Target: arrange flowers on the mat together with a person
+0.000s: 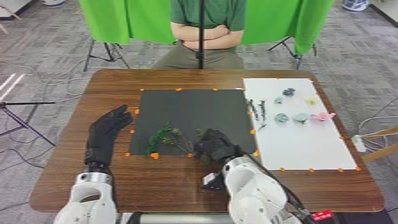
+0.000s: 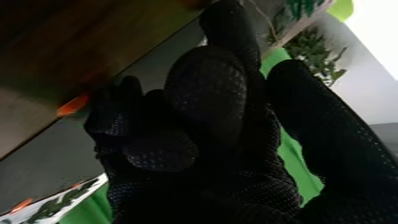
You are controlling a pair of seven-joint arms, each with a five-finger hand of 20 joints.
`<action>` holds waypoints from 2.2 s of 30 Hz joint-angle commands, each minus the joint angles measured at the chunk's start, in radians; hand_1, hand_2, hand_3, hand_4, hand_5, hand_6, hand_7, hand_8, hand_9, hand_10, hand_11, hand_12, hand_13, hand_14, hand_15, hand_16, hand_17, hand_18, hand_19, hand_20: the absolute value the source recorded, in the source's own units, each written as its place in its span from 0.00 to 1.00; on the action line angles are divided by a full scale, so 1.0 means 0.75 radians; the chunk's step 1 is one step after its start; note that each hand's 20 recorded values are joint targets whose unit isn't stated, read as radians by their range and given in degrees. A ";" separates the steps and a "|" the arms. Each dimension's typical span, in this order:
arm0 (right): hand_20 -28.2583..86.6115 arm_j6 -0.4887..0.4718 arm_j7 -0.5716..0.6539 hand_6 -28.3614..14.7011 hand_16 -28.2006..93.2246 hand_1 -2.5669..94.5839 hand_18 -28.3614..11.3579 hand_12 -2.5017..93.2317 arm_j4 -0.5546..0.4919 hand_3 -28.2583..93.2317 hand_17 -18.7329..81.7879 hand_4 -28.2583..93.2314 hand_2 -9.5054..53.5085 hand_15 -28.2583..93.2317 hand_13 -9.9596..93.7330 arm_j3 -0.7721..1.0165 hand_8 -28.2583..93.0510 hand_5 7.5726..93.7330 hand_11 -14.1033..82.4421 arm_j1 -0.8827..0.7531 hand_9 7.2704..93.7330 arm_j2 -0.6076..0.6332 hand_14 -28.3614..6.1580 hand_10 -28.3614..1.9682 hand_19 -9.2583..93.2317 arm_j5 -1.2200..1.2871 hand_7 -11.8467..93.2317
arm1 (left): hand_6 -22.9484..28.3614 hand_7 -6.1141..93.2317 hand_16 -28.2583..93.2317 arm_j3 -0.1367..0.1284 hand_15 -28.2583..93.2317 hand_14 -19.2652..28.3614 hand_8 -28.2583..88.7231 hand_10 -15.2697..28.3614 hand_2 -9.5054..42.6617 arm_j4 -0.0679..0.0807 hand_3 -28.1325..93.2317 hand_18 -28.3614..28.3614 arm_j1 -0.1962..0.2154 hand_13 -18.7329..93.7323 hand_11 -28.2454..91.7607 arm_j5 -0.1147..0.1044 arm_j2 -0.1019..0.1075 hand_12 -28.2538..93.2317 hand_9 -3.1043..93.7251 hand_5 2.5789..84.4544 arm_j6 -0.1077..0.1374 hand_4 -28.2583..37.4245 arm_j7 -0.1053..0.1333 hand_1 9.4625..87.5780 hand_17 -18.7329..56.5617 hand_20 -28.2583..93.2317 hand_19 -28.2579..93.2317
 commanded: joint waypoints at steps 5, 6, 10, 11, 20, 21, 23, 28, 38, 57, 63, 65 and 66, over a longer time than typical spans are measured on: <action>0.76 -0.118 0.022 0.63 0.61 0.29 0.04 0.34 -0.123 0.84 0.54 0.31 0.30 0.87 0.84 0.138 0.17 0.91 0.63 -0.049 1.00 -0.027 0.38 0.54 0.90 0.054 0.26 | 0.50 0.24 0.25 -0.005 0.41 0.76 0.19 0.63 0.22 0.011 0.80 0.71 0.003 0.50 0.40 0.002 -0.018 0.36 0.51 0.56 -0.026 0.07 -0.016 0.19 0.33 0.37 0.31; 0.76 -0.134 0.018 0.63 0.61 0.29 0.04 0.34 -0.159 0.84 0.54 0.31 0.29 0.87 0.84 0.175 0.17 0.92 0.64 -0.052 1.00 -0.028 0.38 0.55 0.90 0.082 0.26 | 0.50 0.24 0.25 -0.006 0.41 0.76 0.19 0.63 0.21 0.011 0.80 0.71 0.006 0.50 0.40 0.002 -0.016 0.36 0.51 0.57 -0.026 0.07 -0.016 0.19 0.33 0.37 0.31; 0.77 -0.128 -0.048 0.63 0.60 0.27 0.03 0.33 -0.276 0.82 0.55 0.30 0.27 0.87 0.85 0.366 0.17 0.93 0.65 -0.098 1.00 0.028 0.39 0.56 0.91 0.382 0.27 | 0.50 0.24 0.24 -0.001 0.40 0.77 0.19 0.64 0.20 0.013 0.81 0.71 0.009 0.49 0.40 0.001 -0.023 0.35 0.51 0.57 -0.037 0.06 -0.017 0.19 0.33 0.37 0.31; 0.77 -0.096 -0.133 0.63 0.61 0.27 0.03 0.33 -0.281 0.81 0.54 0.28 0.28 0.87 0.84 0.428 0.17 0.92 0.65 -0.126 1.00 0.049 0.39 0.56 0.91 0.481 0.27 | 0.51 0.23 0.24 0.004 0.40 0.78 0.19 0.64 0.20 0.014 0.81 0.71 0.008 0.49 0.39 0.001 -0.021 0.35 0.51 0.57 -0.042 0.06 -0.018 0.19 0.33 0.37 0.31; 0.48 0.067 -0.739 0.62 0.40 0.11 0.30 0.16 -0.113 0.82 0.33 0.13 0.28 0.28 0.36 0.754 0.18 0.33 0.18 -0.345 0.34 0.118 0.40 0.44 0.22 1.252 0.16 | 0.52 0.22 0.24 0.013 0.40 0.78 0.19 0.65 0.20 0.018 0.81 0.71 0.022 0.48 0.39 -0.008 -0.003 0.34 0.50 0.56 -0.121 0.07 0.027 0.20 0.33 0.37 0.31; 0.46 0.123 -0.760 0.61 0.39 0.10 0.32 0.15 -0.104 0.82 0.32 0.12 0.27 0.26 0.34 0.749 0.19 0.30 0.17 -0.359 0.32 0.111 0.43 0.45 0.19 1.309 0.16 | 0.53 0.22 0.24 0.013 0.40 0.78 0.19 0.65 0.20 0.014 0.81 0.71 0.031 0.48 0.39 -0.013 -0.004 0.34 0.49 0.56 -0.120 0.07 0.040 0.20 0.33 0.37 0.31; 0.45 0.185 -0.795 0.61 0.38 0.08 0.35 0.14 -0.085 0.83 0.30 0.12 0.25 0.24 0.31 0.749 0.18 0.27 0.16 -0.381 0.29 0.084 0.48 0.46 0.17 1.388 0.15 | 0.53 0.21 0.24 0.013 0.40 0.78 0.19 0.66 0.20 0.014 0.81 0.71 0.039 0.48 0.39 -0.016 -0.004 0.34 0.49 0.56 -0.120 0.08 0.062 0.20 0.33 0.37 0.31; 0.43 0.221 -0.839 0.60 0.35 0.04 0.41 0.12 -0.065 0.85 0.29 0.10 0.23 0.23 0.29 0.778 0.18 0.24 0.16 -0.409 0.27 0.006 0.53 0.48 0.13 1.418 0.15 | 0.53 0.21 0.24 0.012 0.39 0.78 0.19 0.66 0.19 0.006 0.81 0.71 0.052 0.48 0.39 -0.023 -0.005 0.34 0.49 0.56 -0.127 0.08 0.090 0.19 0.33 0.37 0.31; 0.42 0.219 -0.846 0.57 0.34 0.04 0.45 0.12 -0.053 0.86 0.31 0.10 0.23 0.24 0.30 0.758 0.18 0.25 0.16 -0.348 0.28 -0.047 0.54 0.47 0.10 1.428 0.15 | 0.53 0.20 0.24 -0.007 0.38 0.78 0.19 0.66 0.17 0.006 0.81 0.71 0.065 0.48 0.38 0.005 -0.009 0.34 0.49 0.56 -0.154 0.09 0.121 0.19 0.34 0.37 0.30; 0.43 0.177 -0.861 0.58 0.33 0.05 0.39 0.12 -0.033 0.86 0.32 0.11 0.24 0.28 0.34 0.752 0.18 0.30 0.18 -0.313 0.33 -0.109 0.49 0.47 0.11 1.421 0.16 | 0.52 0.20 0.24 -0.031 0.38 0.78 0.19 0.66 0.17 0.015 0.81 0.71 0.047 0.48 0.38 0.068 -0.104 0.34 0.49 0.56 -0.132 0.09 0.154 0.19 0.34 0.37 0.29; 0.43 0.175 -0.854 0.58 0.33 0.06 0.42 0.13 -0.037 0.87 0.33 0.11 0.23 0.28 0.34 0.756 0.17 0.31 0.18 -0.320 0.34 -0.102 0.48 0.47 0.11 1.414 0.17 | 0.52 0.21 0.24 -0.030 0.38 0.78 0.19 0.66 0.16 0.008 0.81 0.71 0.046 0.48 0.38 0.074 -0.102 0.34 0.49 0.56 -0.138 0.09 0.154 0.18 0.34 0.37 0.29; 0.43 0.177 -0.855 0.58 0.33 0.06 0.42 0.13 -0.040 0.87 0.34 0.11 0.22 0.28 0.34 0.755 0.17 0.32 0.18 -0.329 0.34 -0.106 0.48 0.47 0.11 1.409 0.17 | 0.52 0.21 0.24 -0.035 0.38 0.78 0.19 0.66 0.16 0.004 0.81 0.71 0.055 0.48 0.38 0.069 -0.100 0.34 0.49 0.56 -0.135 0.09 0.149 0.18 0.34 0.37 0.29; 0.43 0.177 -0.855 0.58 0.32 0.07 0.43 0.13 -0.043 0.87 0.34 0.11 0.21 0.28 0.34 0.756 0.17 0.32 0.18 -0.335 0.34 -0.110 0.48 0.47 0.10 1.407 0.17 | 0.52 0.21 0.25 -0.036 0.38 0.78 0.19 0.66 0.17 0.004 0.81 0.71 0.059 0.48 0.38 0.058 -0.096 0.34 0.49 0.56 -0.133 0.09 0.146 0.18 0.34 0.37 0.29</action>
